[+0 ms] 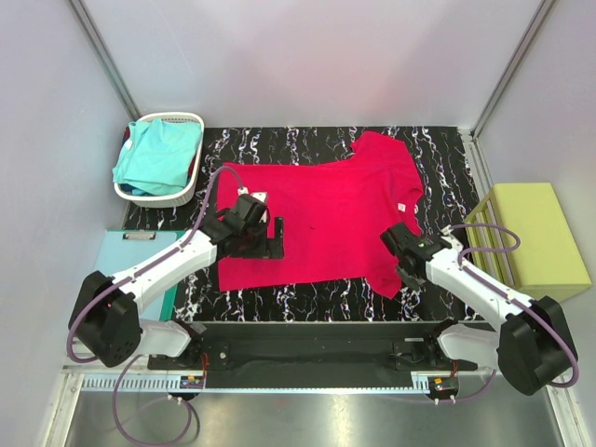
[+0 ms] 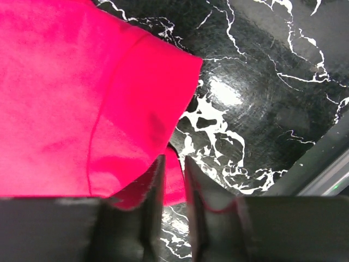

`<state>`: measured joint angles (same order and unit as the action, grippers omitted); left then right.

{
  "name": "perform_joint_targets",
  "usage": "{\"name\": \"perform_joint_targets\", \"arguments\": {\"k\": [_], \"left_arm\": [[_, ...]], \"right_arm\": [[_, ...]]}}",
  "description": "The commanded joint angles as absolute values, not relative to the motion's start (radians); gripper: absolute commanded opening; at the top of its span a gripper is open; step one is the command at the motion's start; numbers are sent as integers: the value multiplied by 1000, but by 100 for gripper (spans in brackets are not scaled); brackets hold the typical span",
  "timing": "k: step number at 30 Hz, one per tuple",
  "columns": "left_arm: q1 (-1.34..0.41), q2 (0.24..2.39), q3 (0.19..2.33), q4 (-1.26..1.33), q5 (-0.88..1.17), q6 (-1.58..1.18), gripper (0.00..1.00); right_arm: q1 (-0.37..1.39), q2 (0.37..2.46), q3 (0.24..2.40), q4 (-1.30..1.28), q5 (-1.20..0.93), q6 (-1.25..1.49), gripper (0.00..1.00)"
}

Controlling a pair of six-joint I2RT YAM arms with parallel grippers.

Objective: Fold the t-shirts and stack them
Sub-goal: Flatten out the tshirt

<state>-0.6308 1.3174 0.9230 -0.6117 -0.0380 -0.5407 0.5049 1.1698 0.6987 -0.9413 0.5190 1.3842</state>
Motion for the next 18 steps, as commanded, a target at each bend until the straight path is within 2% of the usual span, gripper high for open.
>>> {"name": "perform_joint_targets", "arguments": {"k": [1,5,9,13,18], "left_arm": [[-641,1290,907,-594,-48,-586,99],[-658,1273,878,-591,-58,-627,99],[-670,1253,864,-597,-74,-643,99],[-678,1207,841,-603,-86,-664,99],[-686,1209,815,-603,-86,-686,99]], "right_arm": [[512,1160,678,-956,561,1353,32],[512,1177,646,-914,542,1348,33],[514,1206,664,-902,549,1321,41],[512,1138,696,-900,564,1272,51],[512,1173,709,-899,597,1269,58]]}}
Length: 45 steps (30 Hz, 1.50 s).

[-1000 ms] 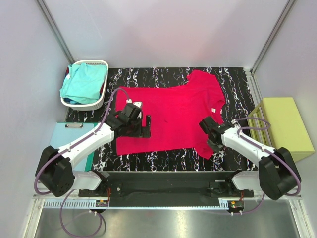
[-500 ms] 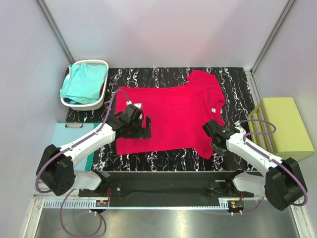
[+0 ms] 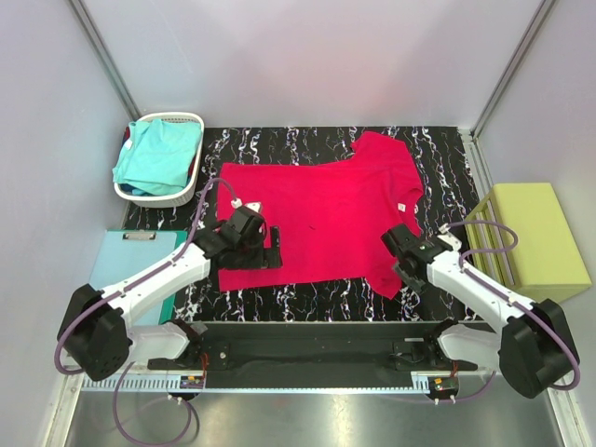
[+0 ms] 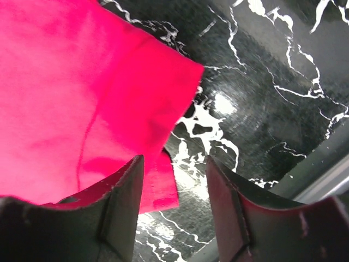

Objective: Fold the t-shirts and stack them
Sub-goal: Flatten out the tshirt, then grap the side of the flattened tshirt closest away from the robot with both arms

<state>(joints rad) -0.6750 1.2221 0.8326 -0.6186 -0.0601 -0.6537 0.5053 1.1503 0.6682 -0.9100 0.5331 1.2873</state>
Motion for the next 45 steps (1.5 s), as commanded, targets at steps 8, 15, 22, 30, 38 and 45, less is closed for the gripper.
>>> {"name": "perform_joint_targets", "arguments": {"k": [8,15,22,30,38,45], "left_arm": [[-693,1218,795,-607,-83,-712,99],[-695,1184,758,-617,-84,-721,99],[-695,1177,749,-618,-92,-726,99],[-695,1187,739,-620,-94,-745,99],[-695,1189,749,-621,-95,-749,99],[-695,1184,739,-623,-103,-756,99]], "right_arm": [[514,1351,730,-842,561,1232,62],[512,1390,759,-828,568,1220,45],[511,1361,713,-830,552,1238,21],[512,1351,687,-838,537,1235,34],[512,1387,706,-839,529,1223,37],[512,1394,703,-836,534,1213,10]]}}
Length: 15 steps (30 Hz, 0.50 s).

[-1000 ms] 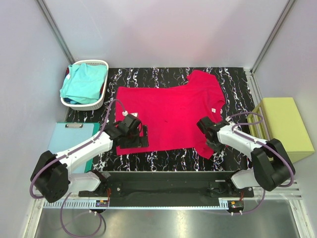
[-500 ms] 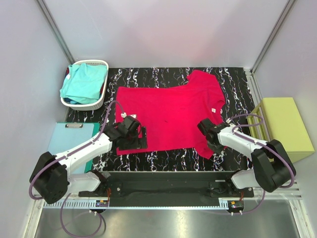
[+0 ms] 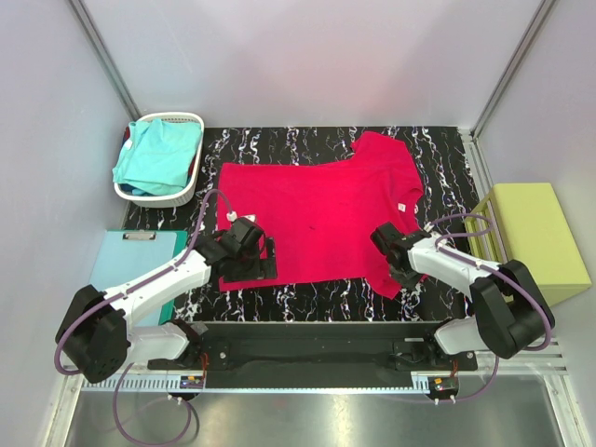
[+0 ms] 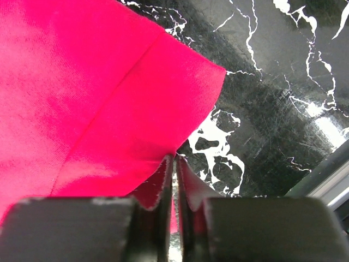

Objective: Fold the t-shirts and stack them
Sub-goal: Grap the side of the flattened tshirt closest away from the robot with both arms

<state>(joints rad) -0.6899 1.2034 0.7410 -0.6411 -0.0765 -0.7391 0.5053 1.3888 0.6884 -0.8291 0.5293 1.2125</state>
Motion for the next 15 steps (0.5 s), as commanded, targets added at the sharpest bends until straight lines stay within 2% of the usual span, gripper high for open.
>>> {"name": "perform_joint_targets", "arguments": {"k": [1,4,13,15], "left_arm": [[-695,1184,739,-623,-103,-758,99],[-695,1186,741,-623,-107,-759,99],[-695,1186,739,-621,-130,-767,99],[-695,1195,742,-621,-129,-770,99]], "right_arm": [[512,1393,704,-838,534,1213,8],[512,1393,701,-836,534,1210,0],[512,1227,736,-879,581,1160,0],[512,1187,745,-897,600,1155,13]]}}
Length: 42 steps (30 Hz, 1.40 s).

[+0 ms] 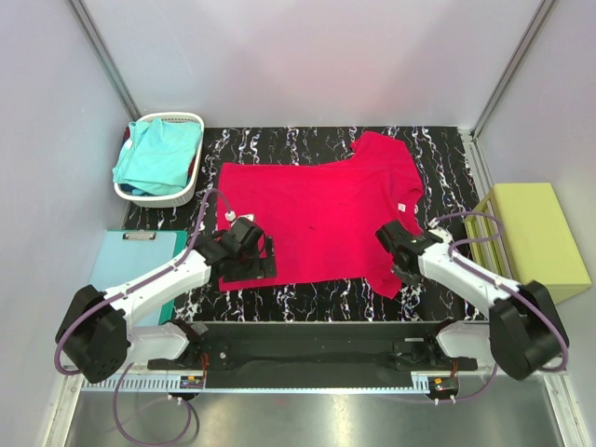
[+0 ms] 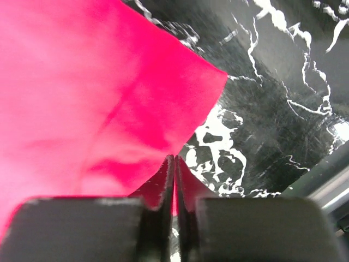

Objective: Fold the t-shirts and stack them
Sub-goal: Grap the side of the flattened tshirt closest away from the robot with both arms

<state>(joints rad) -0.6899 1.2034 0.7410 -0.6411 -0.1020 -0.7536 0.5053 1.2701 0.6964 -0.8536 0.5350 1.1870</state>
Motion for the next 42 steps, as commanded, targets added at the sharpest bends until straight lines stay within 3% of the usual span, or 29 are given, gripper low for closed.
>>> {"name": "perform_joint_targets", "arguments": {"k": [1,6,8,19,32,34,35,36,38,41,42], "left_arm": [[-695,1204,742,-618,-129,-772,99],[-696,1224,752,-611,-118,-776,99],[-696,1226,750,-611,-130,-776,99],[-681,1232,675,-640,-204,-897,99],[-638,1152,658,-749,-334,-1014,90],[-626,1166,681,-776,-341,-1003,80],[-623,1167,687,-800,-339,-1009,43],[-623,1163,704,-828,-353,-1034,23],[-623,1152,716,-850,-364,-1078,18],[-624,1085,718,-809,-336,-1058,99],[-624,1051,683,-780,-328,-1048,99]], "right_arm": [[512,1180,749,-905,604,1157,19],[512,1201,768,-919,608,1137,49],[514,1224,795,-930,586,1109,54],[514,1086,821,-966,577,1051,54],[514,1014,799,-979,584,1016,52],[514,1006,801,-977,584,1005,52],[515,1005,801,-977,587,1002,51],[515,1002,804,-979,588,993,50],[514,997,807,-979,591,985,51],[514,994,813,-971,589,970,50],[515,994,816,-966,589,960,50]]}}
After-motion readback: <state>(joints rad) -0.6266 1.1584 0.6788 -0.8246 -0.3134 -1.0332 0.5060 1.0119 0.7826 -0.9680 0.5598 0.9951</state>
